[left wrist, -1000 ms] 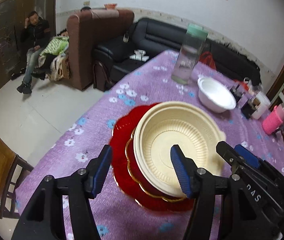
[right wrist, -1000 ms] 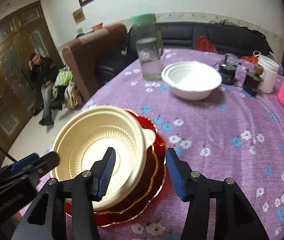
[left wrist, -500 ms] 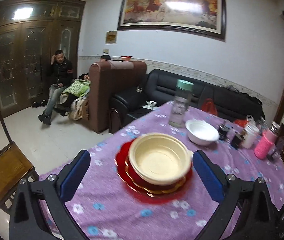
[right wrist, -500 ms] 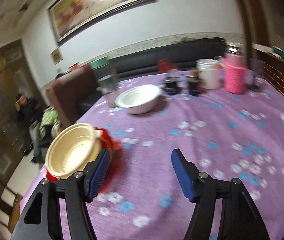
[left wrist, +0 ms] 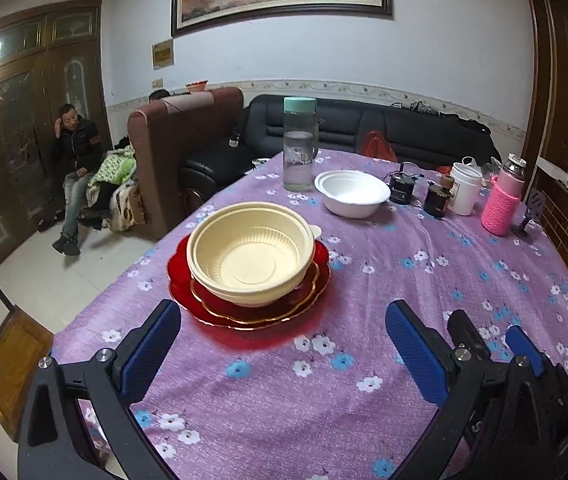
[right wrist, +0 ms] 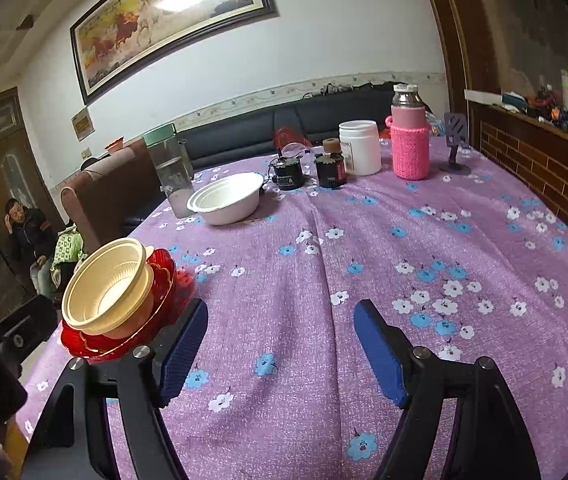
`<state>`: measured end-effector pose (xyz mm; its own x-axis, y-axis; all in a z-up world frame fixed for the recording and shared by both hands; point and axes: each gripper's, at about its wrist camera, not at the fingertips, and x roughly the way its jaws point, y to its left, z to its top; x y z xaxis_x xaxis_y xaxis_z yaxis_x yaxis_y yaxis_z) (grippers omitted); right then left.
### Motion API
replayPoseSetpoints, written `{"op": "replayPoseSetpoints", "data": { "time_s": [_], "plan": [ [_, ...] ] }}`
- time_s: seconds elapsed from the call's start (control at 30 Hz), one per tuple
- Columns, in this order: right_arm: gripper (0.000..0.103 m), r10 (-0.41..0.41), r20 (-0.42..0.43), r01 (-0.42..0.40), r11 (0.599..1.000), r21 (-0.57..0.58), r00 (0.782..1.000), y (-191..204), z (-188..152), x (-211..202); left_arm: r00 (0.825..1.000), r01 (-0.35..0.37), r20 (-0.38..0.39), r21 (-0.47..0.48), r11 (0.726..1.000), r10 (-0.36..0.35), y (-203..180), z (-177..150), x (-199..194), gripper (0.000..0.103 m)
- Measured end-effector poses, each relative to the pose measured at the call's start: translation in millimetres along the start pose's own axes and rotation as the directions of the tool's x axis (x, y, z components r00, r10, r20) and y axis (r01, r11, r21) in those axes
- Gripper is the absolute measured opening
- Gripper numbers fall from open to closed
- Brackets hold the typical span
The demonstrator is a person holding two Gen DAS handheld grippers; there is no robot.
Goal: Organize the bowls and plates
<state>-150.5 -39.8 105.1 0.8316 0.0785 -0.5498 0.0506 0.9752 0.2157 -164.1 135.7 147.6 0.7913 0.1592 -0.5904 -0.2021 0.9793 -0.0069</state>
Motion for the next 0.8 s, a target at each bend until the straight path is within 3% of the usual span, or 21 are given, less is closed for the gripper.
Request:
{"op": "replayPoseSetpoints", "data": {
  "time_s": [0.8],
  "plan": [
    [0.082, 0.006, -0.030, -0.009, 0.995, -0.100, 1.000, 37.8, -13.0, 4.5, 0.997, 0.044, -0.060, -0.044, 0.998, -0.047, 22.2, -6.5, 13.7, 0.102]
  ]
}}
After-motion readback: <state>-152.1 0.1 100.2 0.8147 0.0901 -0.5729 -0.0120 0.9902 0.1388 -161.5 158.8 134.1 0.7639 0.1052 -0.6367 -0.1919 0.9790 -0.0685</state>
